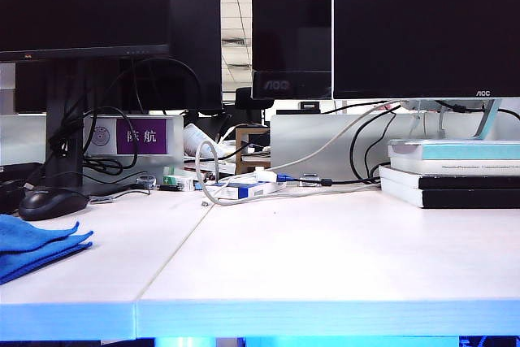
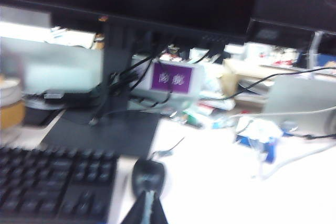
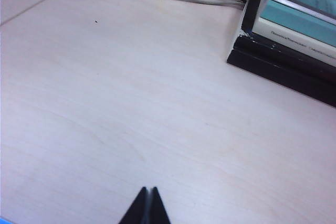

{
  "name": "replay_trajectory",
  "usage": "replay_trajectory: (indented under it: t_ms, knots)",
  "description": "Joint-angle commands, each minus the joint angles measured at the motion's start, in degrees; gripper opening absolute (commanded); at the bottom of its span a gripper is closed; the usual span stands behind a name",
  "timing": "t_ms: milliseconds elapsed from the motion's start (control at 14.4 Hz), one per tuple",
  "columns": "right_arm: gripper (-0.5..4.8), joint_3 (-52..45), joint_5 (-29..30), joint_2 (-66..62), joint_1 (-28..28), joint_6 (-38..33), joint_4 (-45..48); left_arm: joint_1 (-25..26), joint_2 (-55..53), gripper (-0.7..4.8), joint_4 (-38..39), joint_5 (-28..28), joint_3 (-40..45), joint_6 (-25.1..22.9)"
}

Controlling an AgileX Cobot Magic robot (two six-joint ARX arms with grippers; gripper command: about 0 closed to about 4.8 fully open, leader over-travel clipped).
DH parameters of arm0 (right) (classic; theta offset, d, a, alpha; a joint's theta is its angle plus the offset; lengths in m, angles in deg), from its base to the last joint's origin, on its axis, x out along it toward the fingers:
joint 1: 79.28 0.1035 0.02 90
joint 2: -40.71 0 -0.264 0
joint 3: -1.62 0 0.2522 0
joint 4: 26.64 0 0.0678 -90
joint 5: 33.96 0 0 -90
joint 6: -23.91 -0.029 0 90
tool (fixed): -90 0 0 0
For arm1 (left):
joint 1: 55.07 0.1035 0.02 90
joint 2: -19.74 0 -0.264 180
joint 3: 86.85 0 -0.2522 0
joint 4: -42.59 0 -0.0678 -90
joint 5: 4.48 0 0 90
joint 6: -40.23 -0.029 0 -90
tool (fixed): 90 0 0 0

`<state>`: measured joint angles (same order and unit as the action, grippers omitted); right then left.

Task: Wipe the table from right to left using the rag.

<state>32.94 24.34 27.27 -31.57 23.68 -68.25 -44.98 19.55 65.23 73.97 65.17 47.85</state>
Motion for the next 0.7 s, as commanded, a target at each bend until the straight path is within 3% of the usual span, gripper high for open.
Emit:
replay_trajectory:
  t_ms: [70,279,488,557,697]
  knots:
    - [-0.01,0.3,-0.1,0.1,0.0,-0.2,0.7,-10.2,0.1,-0.05,2.5,9.9,2.0,0.3]
    - [-0.01,0.3,-0.1,0.1,0.0,-0.2,0.7,-11.1,0.1,-0.05,2.2,5.9,11.1,0.4]
    - [-0.01,0.3,-0.1,0.1,0.0,-0.2,0.7,-11.1,0.1,-0.05,1.3,5.7,13.6,-4.4]
    - [-0.01,0.3,-0.1,0.1,0.0,-0.2,0.7,-11.1,0.1,-0.05,1.3,6.2,13.6,-8.2]
    - [-0.01,0.3,-0.1,0.1,0.0,-0.2,0.7,-11.1,0.1,-0.05,1.3,6.4,13.6,-7.6]
